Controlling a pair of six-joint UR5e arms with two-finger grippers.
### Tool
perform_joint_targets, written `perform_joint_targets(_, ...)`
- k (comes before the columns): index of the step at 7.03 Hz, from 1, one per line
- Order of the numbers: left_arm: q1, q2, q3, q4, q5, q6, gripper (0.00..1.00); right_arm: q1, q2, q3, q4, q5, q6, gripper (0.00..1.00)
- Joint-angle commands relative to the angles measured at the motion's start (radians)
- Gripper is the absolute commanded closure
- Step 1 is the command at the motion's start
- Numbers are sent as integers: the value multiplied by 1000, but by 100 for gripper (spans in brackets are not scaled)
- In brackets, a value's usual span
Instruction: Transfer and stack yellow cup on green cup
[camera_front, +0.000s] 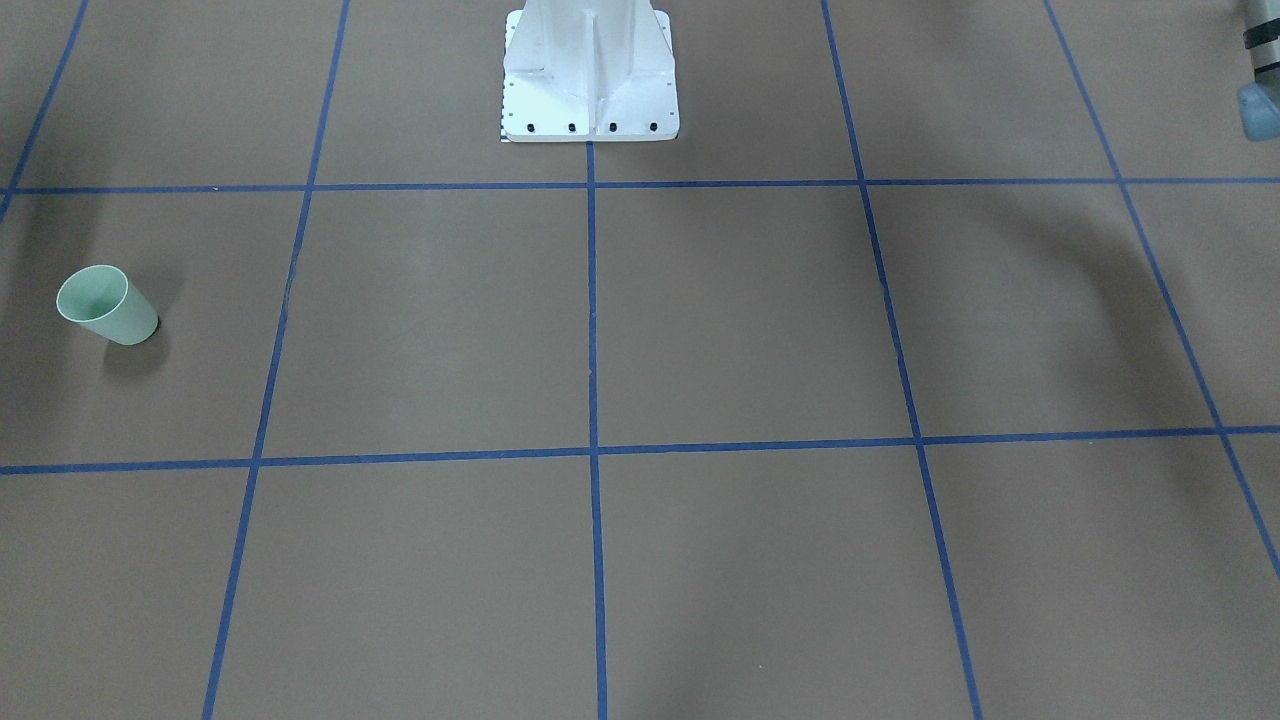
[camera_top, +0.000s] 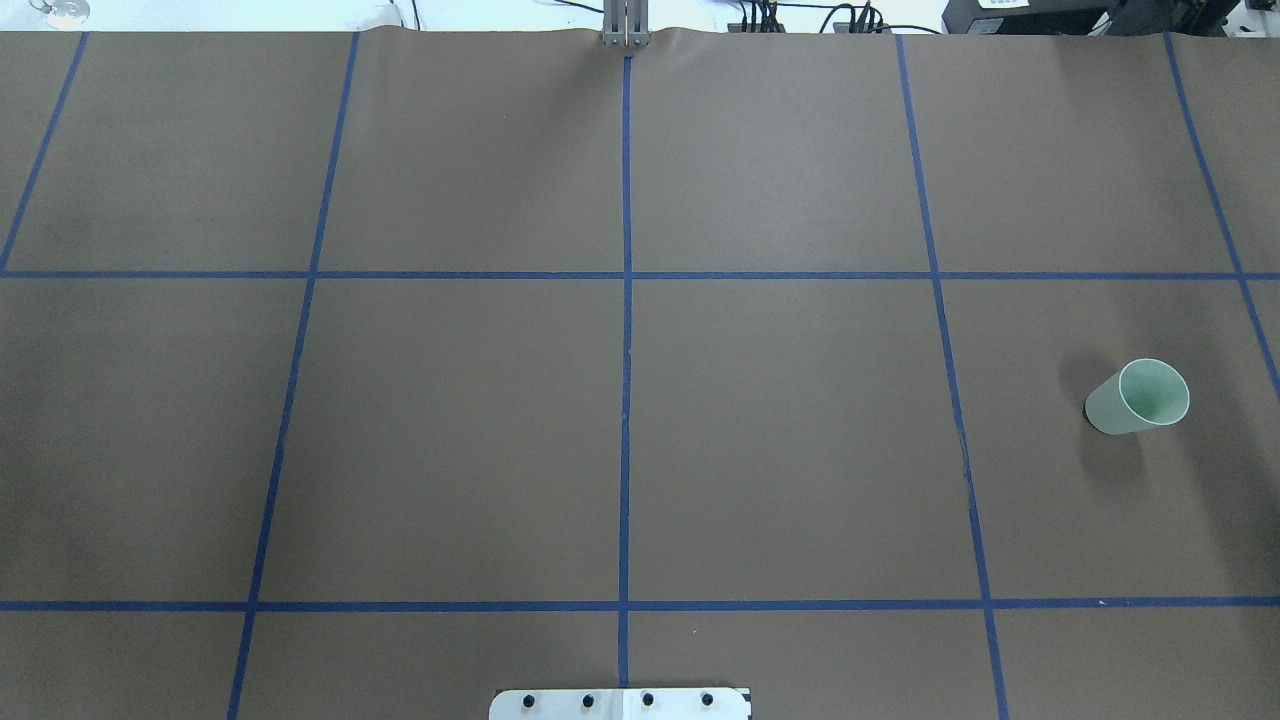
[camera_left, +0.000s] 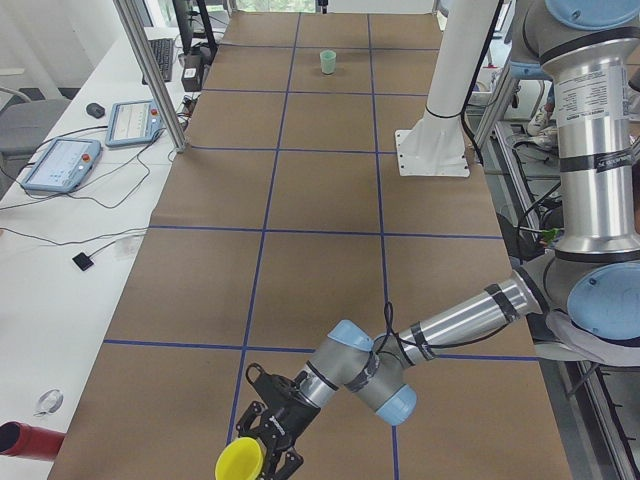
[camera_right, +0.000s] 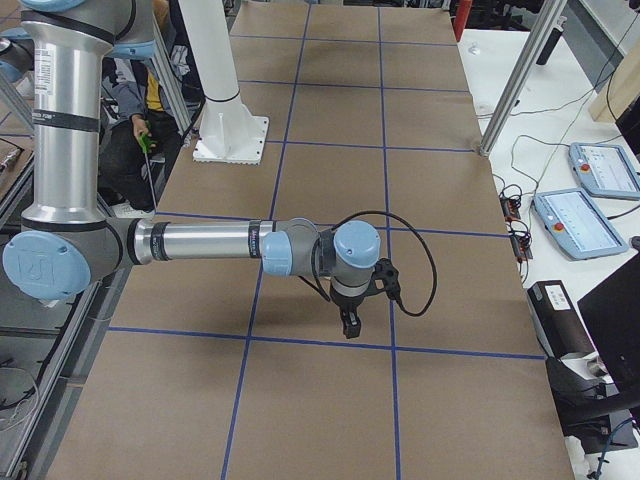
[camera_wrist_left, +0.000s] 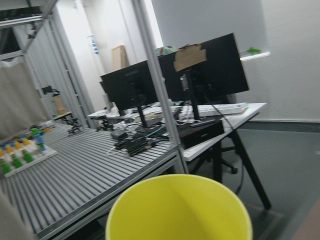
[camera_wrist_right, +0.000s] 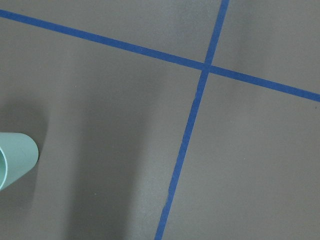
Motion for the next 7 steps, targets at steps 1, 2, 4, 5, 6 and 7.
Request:
perform_joint_targets(1, -127, -85, -7, -161, -420, 237, 80, 0, -1, 2, 65, 14, 3, 0)
perform_joint_targets(2, -127, -109, -32, -224, -586, 241, 80, 0, 0, 18, 70, 55, 3, 0)
perform_joint_targets(4, -124, -149, -168, -267, -833, 262, 81, 0, 2, 31, 180, 57, 5, 0)
perform_joint_targets(5, -108, -165, -261, -272, -921, 261, 82, 0, 14, 29, 227, 60, 32, 0)
perform_joint_targets(6, -85, -173, -336, -272, -1058, 262, 85, 0, 54, 29, 228, 71, 37, 0)
perform_joint_targets(7, -59, -208, -358, -272, -1157, 264, 89, 0, 81, 28, 225, 112, 38, 0)
